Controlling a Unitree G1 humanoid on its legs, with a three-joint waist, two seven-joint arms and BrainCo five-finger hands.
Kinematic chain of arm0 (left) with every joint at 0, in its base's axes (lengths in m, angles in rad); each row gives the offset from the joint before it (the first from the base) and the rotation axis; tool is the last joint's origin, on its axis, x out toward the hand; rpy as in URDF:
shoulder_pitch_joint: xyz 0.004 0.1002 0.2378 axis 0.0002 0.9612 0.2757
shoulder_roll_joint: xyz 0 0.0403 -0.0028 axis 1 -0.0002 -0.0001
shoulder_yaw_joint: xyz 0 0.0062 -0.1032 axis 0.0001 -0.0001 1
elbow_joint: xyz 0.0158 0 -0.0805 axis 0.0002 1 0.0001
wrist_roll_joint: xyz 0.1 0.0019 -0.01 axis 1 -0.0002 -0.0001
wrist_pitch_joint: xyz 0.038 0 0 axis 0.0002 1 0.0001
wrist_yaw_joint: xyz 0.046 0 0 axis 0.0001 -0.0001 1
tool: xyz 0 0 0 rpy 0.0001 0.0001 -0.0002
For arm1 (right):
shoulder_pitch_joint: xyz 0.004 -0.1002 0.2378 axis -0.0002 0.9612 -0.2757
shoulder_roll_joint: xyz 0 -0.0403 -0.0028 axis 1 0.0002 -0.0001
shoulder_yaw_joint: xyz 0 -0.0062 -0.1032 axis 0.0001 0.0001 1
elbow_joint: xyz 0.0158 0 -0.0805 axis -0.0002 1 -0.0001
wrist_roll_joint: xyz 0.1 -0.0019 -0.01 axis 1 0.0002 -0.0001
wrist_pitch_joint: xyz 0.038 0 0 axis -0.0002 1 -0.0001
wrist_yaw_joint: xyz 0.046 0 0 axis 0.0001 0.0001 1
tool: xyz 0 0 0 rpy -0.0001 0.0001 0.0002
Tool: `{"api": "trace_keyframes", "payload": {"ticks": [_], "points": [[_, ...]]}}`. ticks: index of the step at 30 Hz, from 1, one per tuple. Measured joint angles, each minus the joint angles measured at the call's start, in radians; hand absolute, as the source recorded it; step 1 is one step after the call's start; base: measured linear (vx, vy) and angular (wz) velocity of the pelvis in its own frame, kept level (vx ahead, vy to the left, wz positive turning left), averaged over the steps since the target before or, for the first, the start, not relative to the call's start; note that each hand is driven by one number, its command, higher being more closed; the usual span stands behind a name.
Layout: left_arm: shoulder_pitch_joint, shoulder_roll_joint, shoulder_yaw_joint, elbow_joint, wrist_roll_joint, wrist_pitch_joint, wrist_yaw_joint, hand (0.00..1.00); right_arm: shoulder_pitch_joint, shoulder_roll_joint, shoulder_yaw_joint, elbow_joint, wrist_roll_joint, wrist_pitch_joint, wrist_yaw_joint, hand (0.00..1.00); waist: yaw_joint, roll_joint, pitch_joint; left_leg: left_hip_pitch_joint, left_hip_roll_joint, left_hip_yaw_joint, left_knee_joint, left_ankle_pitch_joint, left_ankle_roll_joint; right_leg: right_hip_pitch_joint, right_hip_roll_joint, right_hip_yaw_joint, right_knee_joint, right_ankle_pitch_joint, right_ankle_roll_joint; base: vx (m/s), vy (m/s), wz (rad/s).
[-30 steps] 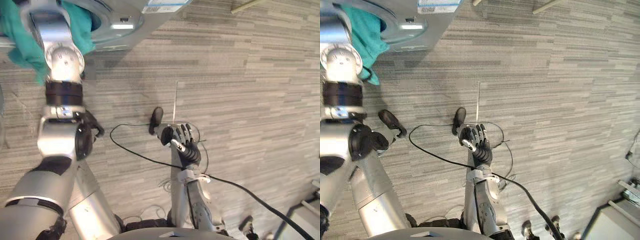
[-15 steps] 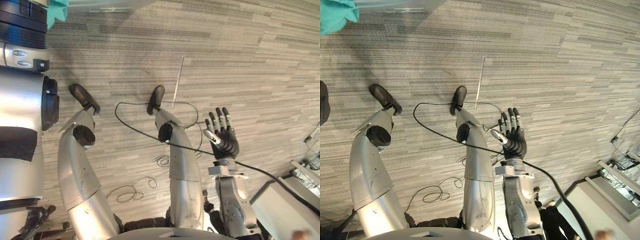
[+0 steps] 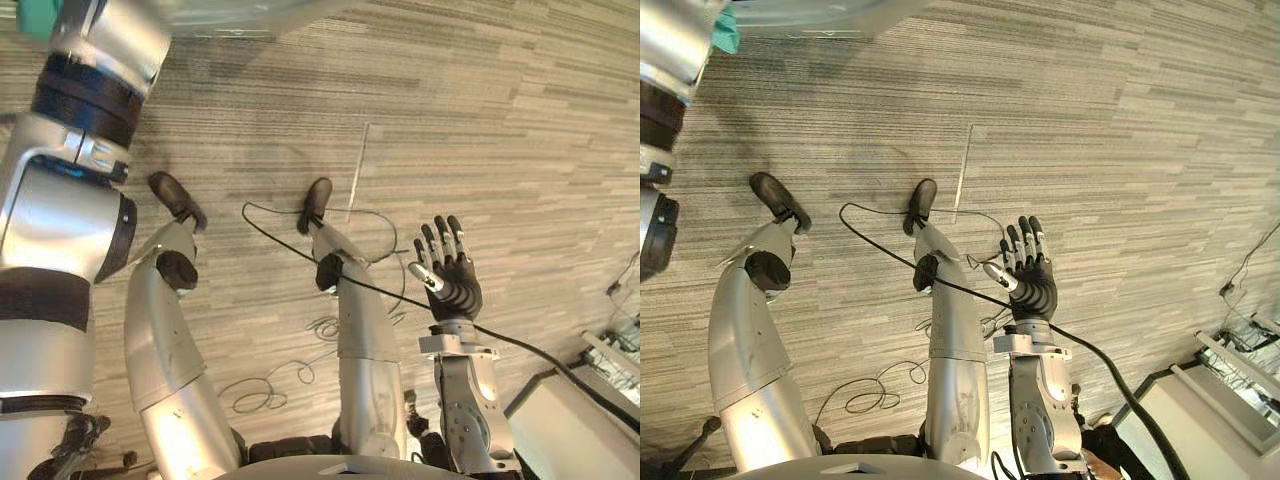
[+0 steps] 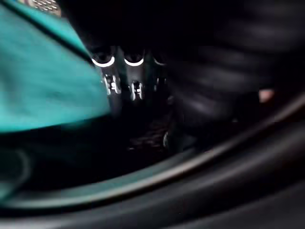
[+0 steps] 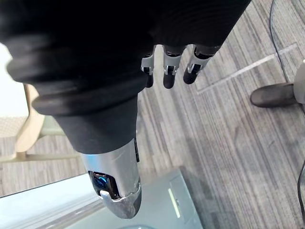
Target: Pick up the laundry basket with both hands and put the clothes into the washing machine.
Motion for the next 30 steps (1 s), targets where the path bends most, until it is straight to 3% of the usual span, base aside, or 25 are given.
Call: {"api": "trace_keyframes", "payload": {"ticks": [2,5,9,12,14,17,20,21,23,25,28,30], "points": [[0.078,0.034,0.061,0.002,0.005,0.022,-0.052,0.0,0.018,-0.001,0.0,-0.003,0.0,0.005,0.001,0.0,0.012,0.008,-0.004,0.021,0.009,0.009,-0.007,0.002,-0.004,0.009,0.012,0.009,-0.004,0.004,-0.006,-0.02,-0.011,-0.16],[0.208,0.018,0.165,-0.002,-0.061,0.036,-0.128,0.0,0.096,-0.004,0.005,-0.02,0.0,0.04,0.026,0.0,0.028,0.043,-0.022,0.041,0.007,0.01,-0.037,0.02,-0.014,0.027,0.013,0.002,-0.021,0.008,-0.013,-0.02,-0.01,0.04],[0.242,0.009,0.286,-0.046,-0.082,0.038,-0.137,0.0,0.125,-0.021,0.014,-0.009,-0.002,0.064,0.063,0.0,0.018,0.048,-0.027,0.042,0.001,0.008,-0.062,0.037,-0.015,0.029,0.01,-0.011,-0.026,0.012,-0.018,-0.01,0.001,0.05],[0.311,0.009,0.414,-0.09,-0.15,0.022,-0.106,0.0,0.126,-0.02,0.032,-0.009,-0.004,0.06,0.07,0.0,0.01,0.049,-0.027,0.046,-0.003,0.005,-0.075,0.051,-0.017,0.03,0.006,-0.022,-0.021,0.014,-0.022,-0.02,-0.001,0.05],[0.434,0.009,0.539,-0.139,-0.196,-0.001,-0.092,0.0,0.126,-0.02,0.037,-0.017,-0.01,0.06,0.081,0.0,0.012,0.049,-0.027,0.07,-0.016,0.008,-0.102,0.072,-0.023,0.036,-0.001,-0.025,-0.017,0.011,-0.027,-0.01,-0.02,0.16],[0.594,-0.001,0.63,-0.211,-0.213,-0.005,-0.068,0.0,0.126,-0.021,0.038,-0.021,-0.013,0.059,0.081,0.0,0.022,0.05,-0.028,0.097,-0.022,0.003,-0.128,0.092,-0.03,0.057,-0.006,-0.04,-0.005,-0.002,-0.044,0.0,-0.036,0.19],[0.882,-0.094,0.678,-0.388,-0.245,-0.008,-0.015,0.0,0.126,-0.02,0.053,-0.019,-0.023,0.057,0.081,0.0,0.042,0.052,-0.029,0.148,-0.043,0.003,-0.159,0.109,-0.041,0.084,-0.027,-0.048,0.032,-0.033,-0.058,0.0,-0.051,0.33],[1.032,-0.175,0.671,-0.489,-0.256,-0.014,-0.005,0.0,0.127,-0.021,0.052,-0.013,-0.037,0.057,0.08,0.0,0.052,0.062,-0.04,0.171,-0.054,0.002,-0.179,0.105,-0.052,0.104,-0.039,-0.054,0.044,-0.051,-0.059,0.0,-0.051,0.35],[1.172,-0.273,0.64,-0.582,-0.27,-0.023,-0.004,0.0,0.126,-0.025,0.048,-0.005,-0.064,0.057,0.08,0.0,0.059,0.074,-0.047,0.201,-0.073,0.003,-0.202,0.108,-0.063,0.134,-0.058,-0.068,0.05,-0.081,-0.056,0.01,-0.035,0.43],[1.34,-0.414,0.554,-0.699,-0.27,-0.034,-0.006,0.0,0.126,-0.027,0.047,0.042,-0.102,0.052,0.078,0.0,0.073,0.1,-0.076,0.243,-0.091,0.017,-0.241,0.118,-0.075,0.179,-0.081,-0.082,0.05,-0.107,-0.049,0.02,-0.013,0.6],[1.468,-0.504,0.493,-0.812,-0.272,-0.059,-0.028,0.0,0.124,-0.026,0.044,0.079,-0.146,0.052,0.077,0.0,0.083,0.113,-0.117,0.295,-0.12,0.035,-0.304,0.152,-0.078,0.226,-0.107,-0.102,0.043,-0.129,-0.035,0.03,0.0,0.52],[1.494,-0.513,0.477,-0.852,-0.274,-0.077,-0.03,0.0,0.119,-0.026,0.044,0.1,-0.165,0.049,0.077,0.0,0.086,0.114,-0.125,0.321,-0.138,0.034,-0.336,0.165,-0.078,0.248,-0.114,-0.106,0.033,-0.132,-0.034,0.01,0.003,0.23]]}}
